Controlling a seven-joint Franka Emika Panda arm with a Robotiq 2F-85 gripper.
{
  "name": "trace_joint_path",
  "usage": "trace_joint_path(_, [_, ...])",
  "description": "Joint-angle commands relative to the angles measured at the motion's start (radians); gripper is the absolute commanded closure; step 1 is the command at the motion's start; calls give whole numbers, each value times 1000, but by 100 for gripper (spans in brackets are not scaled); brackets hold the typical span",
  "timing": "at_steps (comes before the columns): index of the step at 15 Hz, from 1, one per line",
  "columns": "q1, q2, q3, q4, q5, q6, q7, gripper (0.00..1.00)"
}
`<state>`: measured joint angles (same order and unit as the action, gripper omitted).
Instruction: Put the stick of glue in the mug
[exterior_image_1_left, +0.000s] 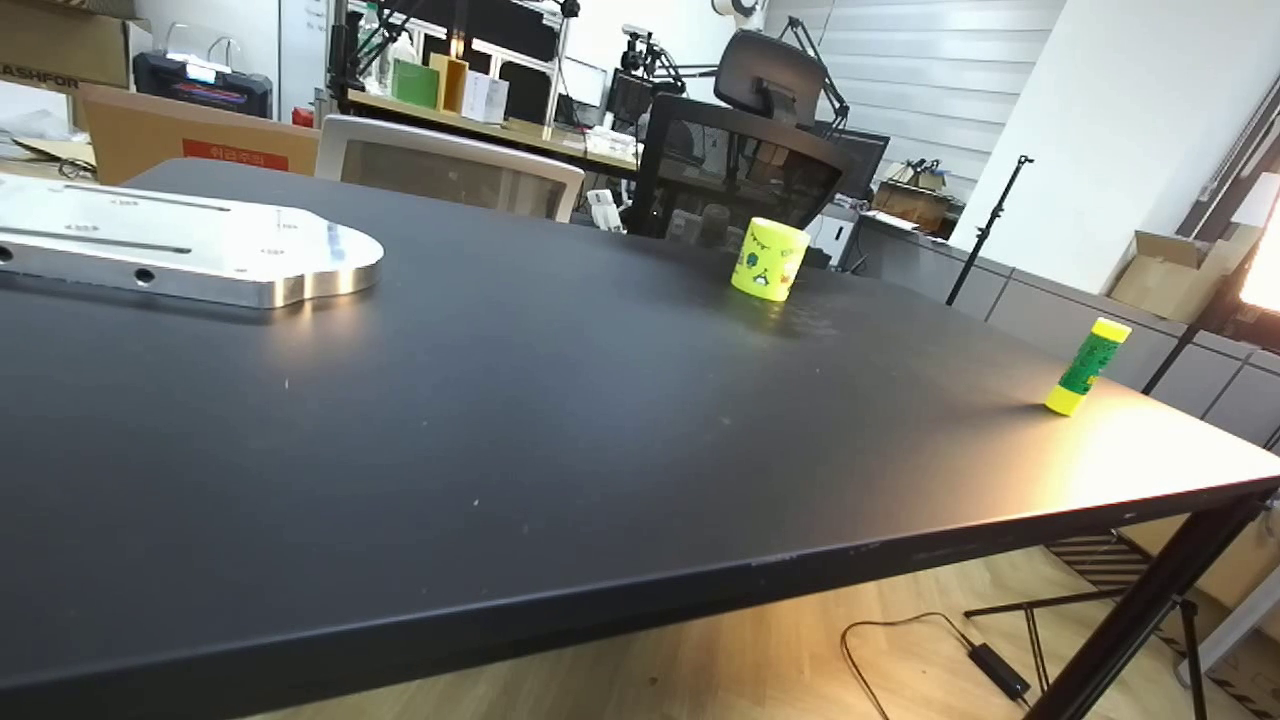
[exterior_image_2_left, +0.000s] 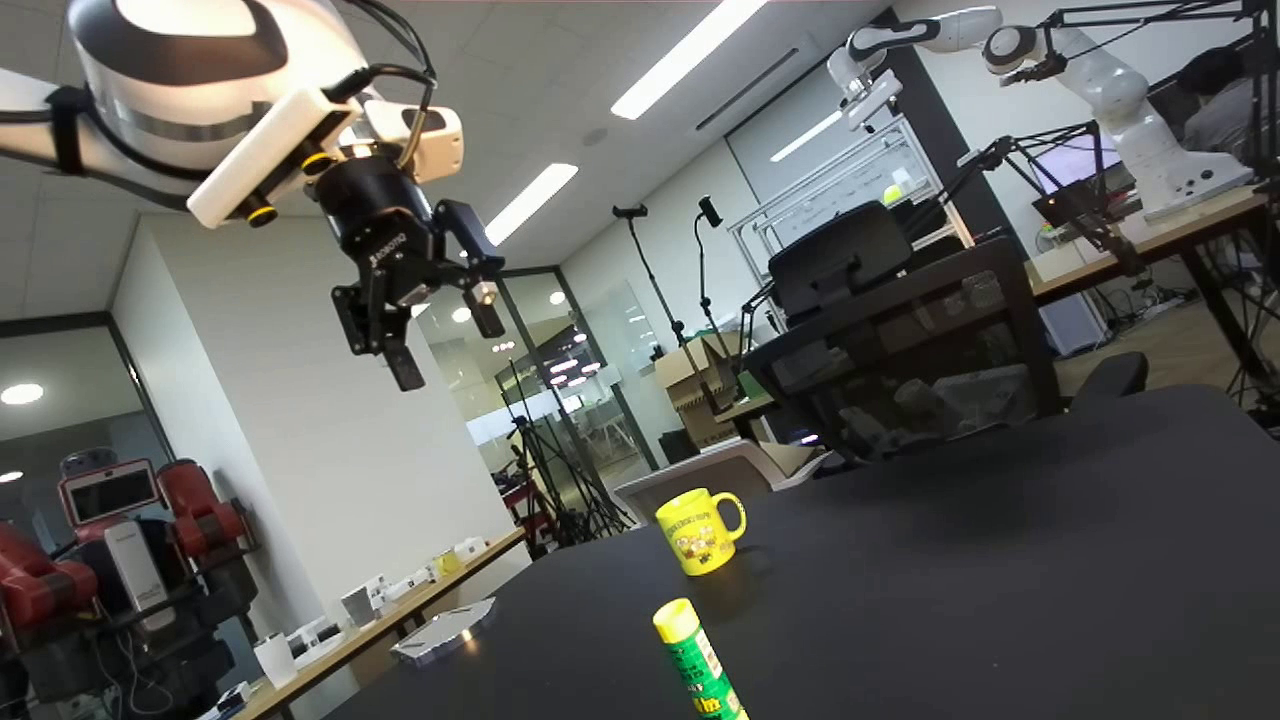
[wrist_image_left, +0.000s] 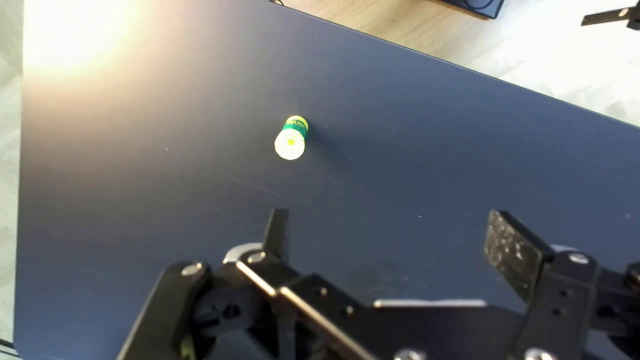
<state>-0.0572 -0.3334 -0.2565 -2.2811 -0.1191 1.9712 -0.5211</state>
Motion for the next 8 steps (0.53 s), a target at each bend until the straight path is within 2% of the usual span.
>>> trace_joint_path(1, [-41, 83, 5, 90, -52, -15, -11, 0])
trace_joint_path(5, [-83, 130, -10, 63, -61, 131, 3, 0])
trace_joint_path(8, [-103, 173, -22, 48, -19, 209, -3, 0])
